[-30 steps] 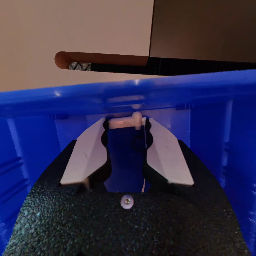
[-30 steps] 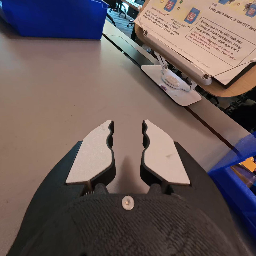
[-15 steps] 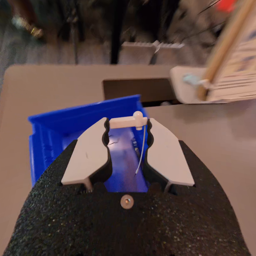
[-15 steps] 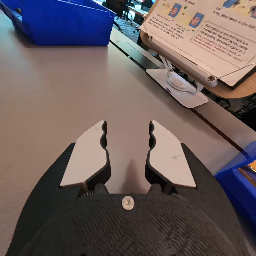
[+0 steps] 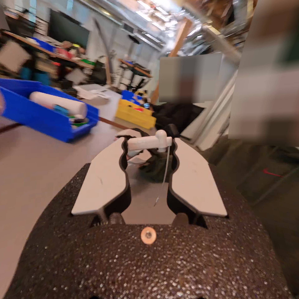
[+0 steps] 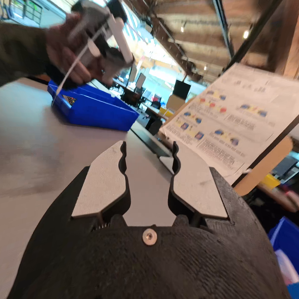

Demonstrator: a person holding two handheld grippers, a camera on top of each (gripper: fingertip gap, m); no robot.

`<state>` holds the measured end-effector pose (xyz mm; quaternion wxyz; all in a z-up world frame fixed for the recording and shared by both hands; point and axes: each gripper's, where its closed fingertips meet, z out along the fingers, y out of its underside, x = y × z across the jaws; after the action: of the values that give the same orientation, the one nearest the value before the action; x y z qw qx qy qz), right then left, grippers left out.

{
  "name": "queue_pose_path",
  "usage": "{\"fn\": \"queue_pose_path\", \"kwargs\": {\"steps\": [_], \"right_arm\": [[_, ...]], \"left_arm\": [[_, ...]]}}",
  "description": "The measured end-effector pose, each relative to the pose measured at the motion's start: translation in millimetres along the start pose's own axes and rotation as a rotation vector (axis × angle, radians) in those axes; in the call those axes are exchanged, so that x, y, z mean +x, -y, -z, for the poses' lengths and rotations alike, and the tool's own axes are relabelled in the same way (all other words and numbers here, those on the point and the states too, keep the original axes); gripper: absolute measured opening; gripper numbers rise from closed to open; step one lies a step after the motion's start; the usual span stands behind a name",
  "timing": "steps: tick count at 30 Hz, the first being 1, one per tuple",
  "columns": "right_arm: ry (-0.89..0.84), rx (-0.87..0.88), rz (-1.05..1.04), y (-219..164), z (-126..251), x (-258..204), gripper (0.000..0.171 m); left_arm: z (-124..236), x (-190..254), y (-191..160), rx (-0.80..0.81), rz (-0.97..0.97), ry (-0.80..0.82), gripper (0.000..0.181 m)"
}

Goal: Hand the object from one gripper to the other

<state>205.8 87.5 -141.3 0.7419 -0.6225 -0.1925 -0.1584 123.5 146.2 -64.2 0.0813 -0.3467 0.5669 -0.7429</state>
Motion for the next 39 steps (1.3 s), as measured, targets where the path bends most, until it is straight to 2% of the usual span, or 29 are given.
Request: {"fn": "queue_pose_path", "kwargs": {"steps": [4,7,11,13,17,22,25,26,29,32,35,39], "right_arm": [[-0.002,0.061,0.19,14,2,-14,0.053],[0.046,0.07,0.205,12,-1,-28,0.051],[0.047,0.037,0.214,2,-6,-33,0.048],[0.059,0.005,0.237,-5,-8,-37,0.034],[0.041,-0.001,0.279,-7,-9,-38,0.018],[0.101,-0.053,0.193,-15,-10,-40,0.013],[0.142,-0.139,0.059,-27,-12,-40,0.013],[0.148,-0.169,0.01,-33,-13,-39,0.013],[0.208,-0.217,-0.188,-43,-11,-39,0.013],[0.433,-0.201,-0.468,-38,-5,-58,0.013],[0.659,-0.139,-0.728,-24,6,-73,0.013],[0.859,-0.145,-0.763,-17,20,-95,0.013]], "left_arm": [[-41,-12,-43,0.022,0.162,-0.188,0.052],[-59,-22,-60,0.032,0.252,-0.24,0.052],[-67,-29,-76,0.034,0.318,-0.265,0.052],[-67,-32,-83,0.037,0.357,-0.278,0.052],[-70,-38,-93,0.044,0.421,-0.269,0.051],[-71,-43,-97,0.064,0.44,-0.239,0.052],[-68,-56,-100,0.034,0.352,-0.108,0.05],[-63,-62,-95,0.051,0.27,-0.042,0.046],[-41,-73,-77,0.101,0.032,0.138,0.049],[-26,-69,-71,0.083,-0.217,0.219,0.047],[-33,-51,-91,-0.031,-0.323,0.118,0.044],[-49,-33,-115,-0.108,-0.354,-0.022,0.038]]}}
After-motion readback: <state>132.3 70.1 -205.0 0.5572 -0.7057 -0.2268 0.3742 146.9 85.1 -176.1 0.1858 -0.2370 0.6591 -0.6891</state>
